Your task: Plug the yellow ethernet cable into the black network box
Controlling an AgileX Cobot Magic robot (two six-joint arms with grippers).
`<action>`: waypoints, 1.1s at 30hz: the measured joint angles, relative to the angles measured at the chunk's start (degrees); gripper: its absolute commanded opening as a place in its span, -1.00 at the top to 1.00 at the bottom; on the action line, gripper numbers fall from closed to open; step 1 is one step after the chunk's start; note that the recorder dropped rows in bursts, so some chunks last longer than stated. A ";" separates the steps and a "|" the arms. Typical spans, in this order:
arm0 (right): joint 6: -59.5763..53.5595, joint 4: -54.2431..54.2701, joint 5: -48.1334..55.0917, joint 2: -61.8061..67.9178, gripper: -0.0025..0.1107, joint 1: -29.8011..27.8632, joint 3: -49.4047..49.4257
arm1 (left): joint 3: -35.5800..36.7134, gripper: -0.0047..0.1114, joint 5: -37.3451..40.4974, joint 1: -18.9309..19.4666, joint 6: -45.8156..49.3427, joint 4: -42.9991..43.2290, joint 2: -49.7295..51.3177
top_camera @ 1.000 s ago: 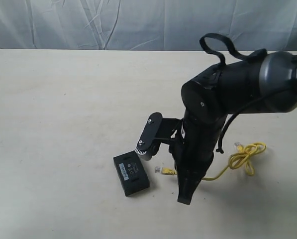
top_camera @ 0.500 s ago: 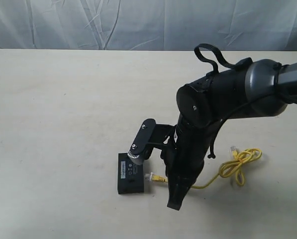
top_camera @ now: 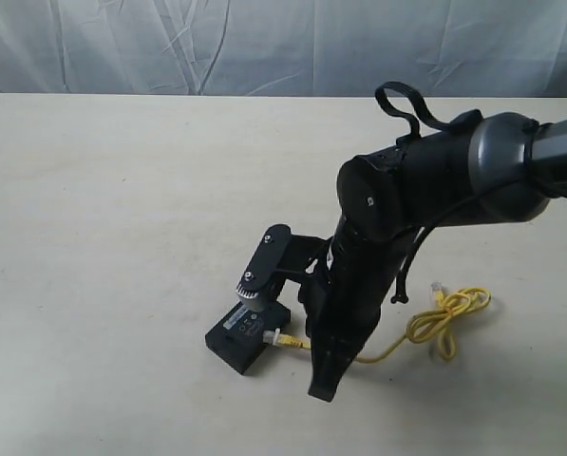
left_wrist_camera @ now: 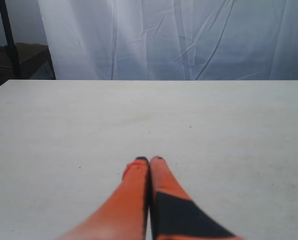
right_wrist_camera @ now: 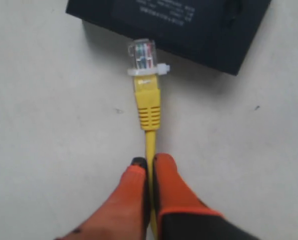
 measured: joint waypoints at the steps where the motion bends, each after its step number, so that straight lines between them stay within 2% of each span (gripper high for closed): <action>1: 0.60 -0.29 0.00 -0.41 0.97 0.00 0.00 | 0.00 0.92 0.00 0.00 0.00 0.00 0.00; 6: 1.93 -0.82 -0.47 -3.99 0.97 -1.67 0.00 | 0.00 0.92 0.00 0.00 0.00 0.00 0.00; 11: 2.12 3.51 -2.20 -4.39 0.97 -7.81 0.00 | 0.00 0.92 0.00 0.00 0.00 0.00 0.00; 15: 2.12 7.57 -4.22 -4.39 0.97 -7.91 0.00 | 0.00 0.92 -0.18 0.00 0.00 1.17 0.00; 18: 2.12 8.08 -5.03 -4.39 0.97 -7.91 0.00 | 0.00 0.92 -6.62 0.00 0.42 6.03 0.00; 25: 2.22 8.78 -8.66 -4.39 0.97 -7.91 0.00 | 0.00 0.92 -17.82 0.00 0.42 7.21 0.00; 30: 2.22 8.97 -9.00 -4.39 0.97 -7.91 0.00 | 0.00 0.92 -18.24 0.00 0.42 7.21 0.00; 33: 2.22 9.06 -9.00 -4.39 0.97 -7.91 0.00 | 0.00 0.92 -15.24 0.00 0.42 5.29 0.00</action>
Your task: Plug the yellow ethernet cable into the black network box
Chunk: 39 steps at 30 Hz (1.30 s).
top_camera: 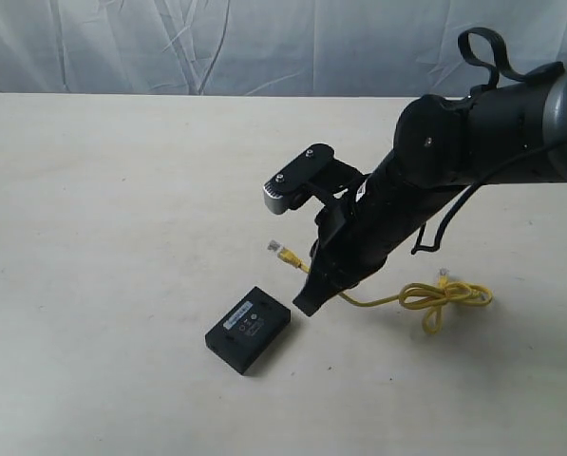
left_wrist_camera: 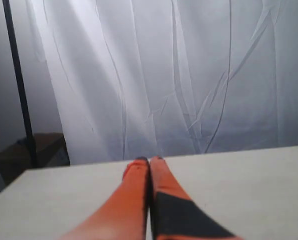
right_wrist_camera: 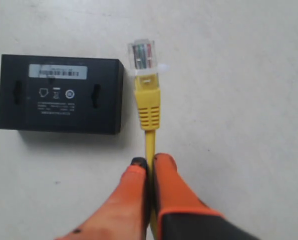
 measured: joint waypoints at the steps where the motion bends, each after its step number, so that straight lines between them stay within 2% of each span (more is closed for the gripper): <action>1: 0.00 0.00 0.00 0.00 0.97 0.00 0.00 | -0.26 0.92 2.27 0.00 0.00 -0.65 0.00; 6: 0.00 0.00 -0.12 0.00 0.97 0.00 0.00 | -6.41 0.92 12.81 0.00 -0.42 -0.07 3.04; 12: 0.00 0.04 -0.99 0.00 0.97 0.00 0.00 | -19.33 0.92 26.92 0.00 -0.42 4.15 18.67; 17: 0.00 0.04 -0.99 -0.10 0.97 0.00 0.00 | -28.10 0.92 31.26 0.00 -0.42 4.67 34.59; 21: -0.10 0.04 -0.99 -0.10 0.97 0.00 0.00 | -31.28 0.92 28.64 0.00 -0.42 2.23 45.81; 24: -0.10 -0.56 0.17 -0.10 0.97 0.00 0.00 | -31.79 0.92 24.68 0.00 3.77 -3.71 52.69; 27: -0.10 -1.12 2.71 -0.10 0.97 0.00 0.00 | -33.22 0.92 24.17 0.00 13.35 -12.33 59.55; 35: 1.41 -3.89 5.93 -0.10 0.97 1.79 0.00 | -45.26 0.92 31.02 0.00 46.52 -41.28 80.51; 39: 5.26 -9.80 6.05 -0.10 0.97 6.18 0.00 | -52.11 0.92 35.76 -0.37 56.55 -48.92 90.86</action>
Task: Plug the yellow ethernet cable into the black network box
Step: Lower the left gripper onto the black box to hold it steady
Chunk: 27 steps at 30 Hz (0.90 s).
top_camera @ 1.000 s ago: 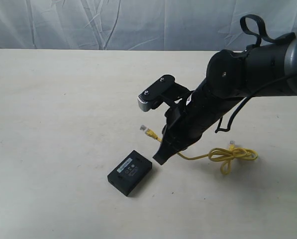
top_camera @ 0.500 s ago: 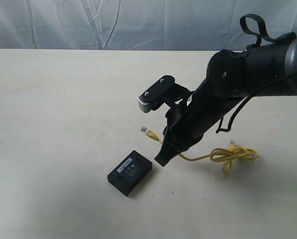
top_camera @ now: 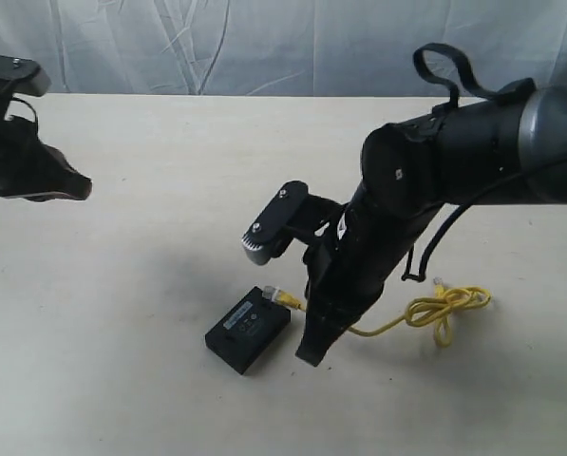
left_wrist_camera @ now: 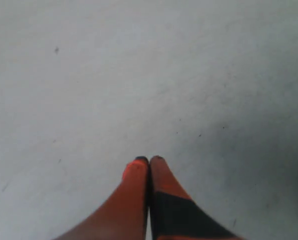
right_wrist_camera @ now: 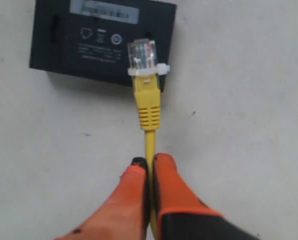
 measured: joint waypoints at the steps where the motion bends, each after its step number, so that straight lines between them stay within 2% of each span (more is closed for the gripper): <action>1: 1.24 -1.26 0.10 0.00 0.97 1.11 0.00 | -1.75 0.92 0.82 -0.58 1.38 -0.53 2.61; 6: 4.38 -5.78 2.39 0.00 0.97 3.96 0.00 | -8.19 0.92 3.08 -6.29 6.31 -1.51 12.96; 12: 4.56 -7.21 7.11 -0.11 0.97 6.14 0.00 | -12.12 0.92 7.80 -11.94 10.00 -2.66 21.30; 19: 4.67 -7.57 6.04 0.13 0.97 6.89 0.96 | -13.14 0.92 14.91 -13.03 17.89 -3.43 25.12; 27: 4.90 -7.69 4.33 1.40 0.97 6.89 1.32 | -13.18 0.92 21.08 -13.03 38.28 -5.61 26.80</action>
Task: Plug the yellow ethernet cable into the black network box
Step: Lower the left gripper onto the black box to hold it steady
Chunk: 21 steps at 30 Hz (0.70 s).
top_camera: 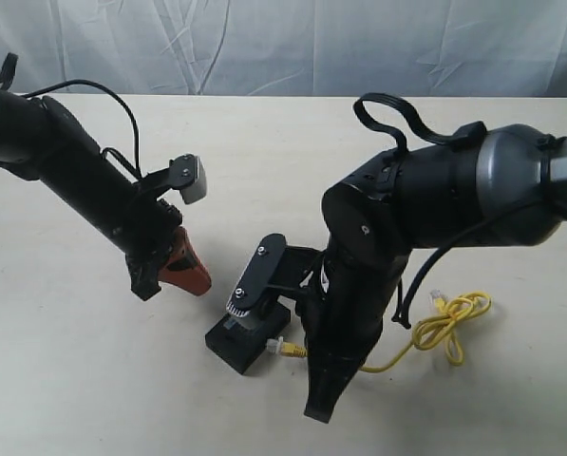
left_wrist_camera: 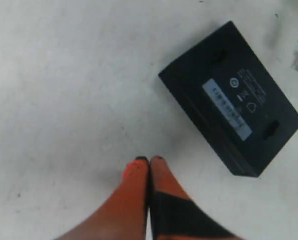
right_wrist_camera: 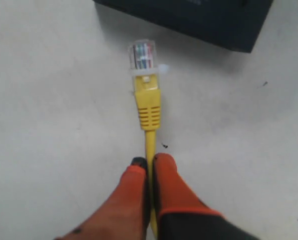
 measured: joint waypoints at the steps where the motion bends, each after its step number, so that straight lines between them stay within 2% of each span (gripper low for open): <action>1: 0.00 0.00 0.00 0.00 0.97 0.00 0.00 | 0.00 0.92 0.35 0.00 2.10 -0.35 0.29; 10: 0.15 0.00 -0.11 1.07 0.97 0.00 0.00 | 0.00 0.92 2.17 0.00 12.88 -4.85 1.22; 21: 0.16 0.10 -2.77 3.10 0.97 0.00 0.00 | -0.09 0.92 3.96 0.00 17.92 -4.89 3.17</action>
